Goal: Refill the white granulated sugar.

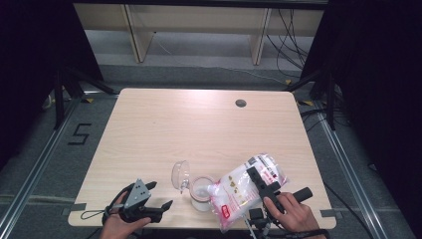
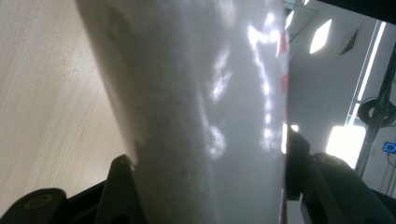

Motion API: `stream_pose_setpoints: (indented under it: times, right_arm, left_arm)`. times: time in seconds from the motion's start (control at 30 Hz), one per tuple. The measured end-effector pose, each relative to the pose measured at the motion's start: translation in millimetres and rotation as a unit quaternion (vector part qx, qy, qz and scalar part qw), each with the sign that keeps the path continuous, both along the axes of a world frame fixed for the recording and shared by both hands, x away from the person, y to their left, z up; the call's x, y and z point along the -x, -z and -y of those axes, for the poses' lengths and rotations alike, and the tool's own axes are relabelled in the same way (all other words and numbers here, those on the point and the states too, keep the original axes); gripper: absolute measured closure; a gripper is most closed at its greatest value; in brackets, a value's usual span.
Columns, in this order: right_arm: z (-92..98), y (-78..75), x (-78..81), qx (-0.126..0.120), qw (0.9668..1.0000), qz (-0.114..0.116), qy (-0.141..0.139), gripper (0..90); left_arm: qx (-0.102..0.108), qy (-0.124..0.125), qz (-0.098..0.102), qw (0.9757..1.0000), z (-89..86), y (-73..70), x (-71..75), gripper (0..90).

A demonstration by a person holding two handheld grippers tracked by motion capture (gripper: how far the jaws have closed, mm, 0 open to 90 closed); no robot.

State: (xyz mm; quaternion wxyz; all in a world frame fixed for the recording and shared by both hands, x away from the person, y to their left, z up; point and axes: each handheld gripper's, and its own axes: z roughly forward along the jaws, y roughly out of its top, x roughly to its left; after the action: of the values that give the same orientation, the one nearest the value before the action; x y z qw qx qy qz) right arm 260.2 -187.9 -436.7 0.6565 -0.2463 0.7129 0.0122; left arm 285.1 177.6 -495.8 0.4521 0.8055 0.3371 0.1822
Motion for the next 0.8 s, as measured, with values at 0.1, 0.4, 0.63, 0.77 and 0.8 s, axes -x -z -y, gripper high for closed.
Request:
stream_pose_setpoints:
  times: [0.1, 0.4, 0.63, 0.77, 0.8]
  right_arm:
    - [0.0, 0.0, 0.0, 0.000, 1.0000, 0.000, 0.000, 52.2]
    - [0.8, 1.1, 2.1, -0.011, 0.9998, -0.008, 0.015, 52.3]
    - [0.8, 1.5, 2.0, -0.014, 0.9998, -0.007, 0.014, 52.4]
    - [1.1, 2.1, 1.6, -0.017, 0.9998, -0.005, 0.010, 52.5]
    - [1.2, 2.1, 1.6, -0.017, 0.9998, -0.005, 0.010, 52.5]
  left_arm:
    - [0.000, 0.000, 0.000, 1.0000, 0.1, 0.0, 0.0, 18.4]
    - [0.001, -0.001, 0.001, 1.0000, 0.1, -0.1, 0.1, 18.4]
    - [-0.003, 0.001, -0.002, 1.0000, -0.4, -0.6, 0.1, 18.5]
    - [0.002, -0.004, 0.002, 1.0000, 0.4, 0.2, 0.1, 18.5]
    - [-0.001, -0.001, -0.003, 1.0000, -0.3, -0.5, 0.1, 18.4]
